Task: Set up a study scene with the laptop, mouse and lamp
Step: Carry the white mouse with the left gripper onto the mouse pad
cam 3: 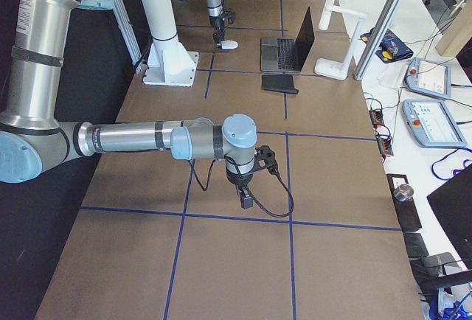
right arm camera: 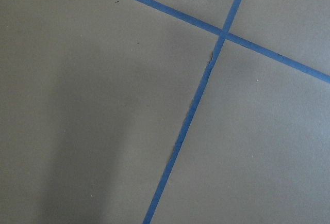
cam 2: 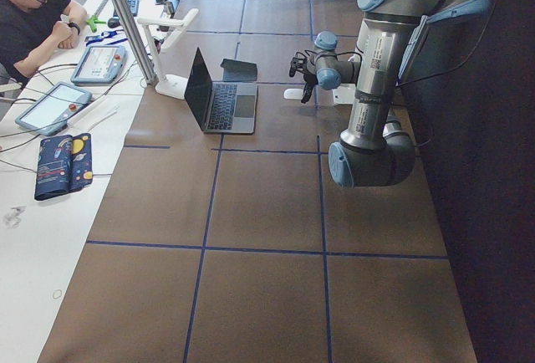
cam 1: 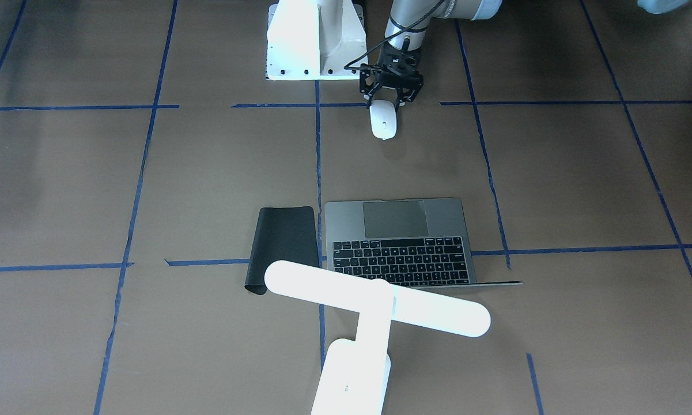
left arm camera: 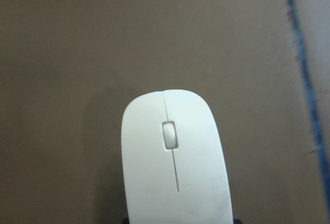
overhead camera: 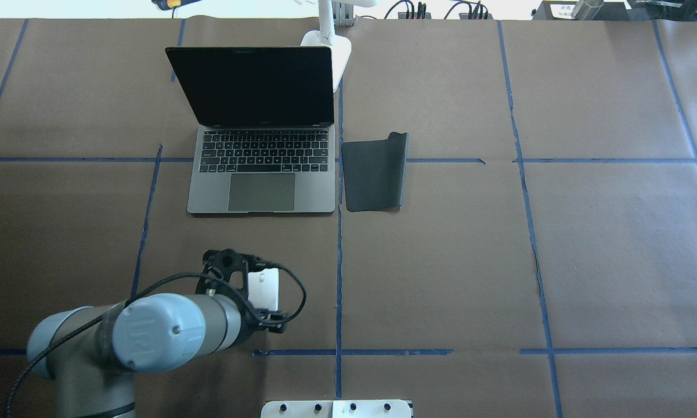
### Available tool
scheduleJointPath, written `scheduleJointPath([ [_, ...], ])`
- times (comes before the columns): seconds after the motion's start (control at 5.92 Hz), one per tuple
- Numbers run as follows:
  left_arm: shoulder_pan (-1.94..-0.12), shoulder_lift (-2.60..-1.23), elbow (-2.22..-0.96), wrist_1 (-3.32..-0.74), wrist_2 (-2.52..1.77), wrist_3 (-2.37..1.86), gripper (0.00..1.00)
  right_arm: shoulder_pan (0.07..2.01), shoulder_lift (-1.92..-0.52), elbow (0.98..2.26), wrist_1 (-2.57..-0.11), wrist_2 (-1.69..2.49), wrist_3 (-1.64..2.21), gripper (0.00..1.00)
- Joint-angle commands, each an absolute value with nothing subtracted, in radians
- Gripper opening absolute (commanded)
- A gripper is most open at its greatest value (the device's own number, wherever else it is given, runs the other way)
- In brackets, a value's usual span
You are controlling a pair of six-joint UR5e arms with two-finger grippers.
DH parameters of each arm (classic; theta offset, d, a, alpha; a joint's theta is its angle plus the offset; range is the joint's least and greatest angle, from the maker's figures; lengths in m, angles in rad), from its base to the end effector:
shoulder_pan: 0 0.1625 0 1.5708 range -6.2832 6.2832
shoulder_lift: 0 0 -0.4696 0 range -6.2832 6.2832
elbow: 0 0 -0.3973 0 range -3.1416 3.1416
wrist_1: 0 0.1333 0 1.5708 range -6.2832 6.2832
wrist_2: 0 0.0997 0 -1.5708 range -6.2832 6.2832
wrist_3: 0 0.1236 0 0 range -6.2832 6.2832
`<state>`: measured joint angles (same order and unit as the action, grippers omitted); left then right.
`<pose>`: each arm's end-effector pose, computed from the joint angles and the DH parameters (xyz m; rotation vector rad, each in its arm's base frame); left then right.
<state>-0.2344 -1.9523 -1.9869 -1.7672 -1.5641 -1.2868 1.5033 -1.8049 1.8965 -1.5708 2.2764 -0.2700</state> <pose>0.5625 -0.2722 0.2978 0.2607 0.9593 0.0421 0.0264 -0.3973 0.6675 0.1595 -0.6964 -0.3554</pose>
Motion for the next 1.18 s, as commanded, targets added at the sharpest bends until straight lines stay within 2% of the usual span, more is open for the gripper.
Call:
scheduleJointPath([
  [0.0,-0.322,-2.15,-1.837,-1.77,-1.572,-1.281,0.08,1.502,-1.798,1.894,-1.571,2.273,-0.27,1.0],
  [0.34,-0.409,-2.335,-1.621,-1.773,-1.598,-1.252,0.09,1.502,-1.796,1.896,-1.569,2.275,-0.244,1.0],
  [0.68,-0.512,-2.576,-1.287,-1.784,-1.753,-1.203,0.1,1.502,-1.798,1.894,-1.569,2.276,-0.235,1.0],
  [1.01,-0.54,-2.707,-1.044,-1.845,-1.807,-1.164,0.1,1.502,-1.798,1.894,-1.569,2.278,-0.233,1.0],
])
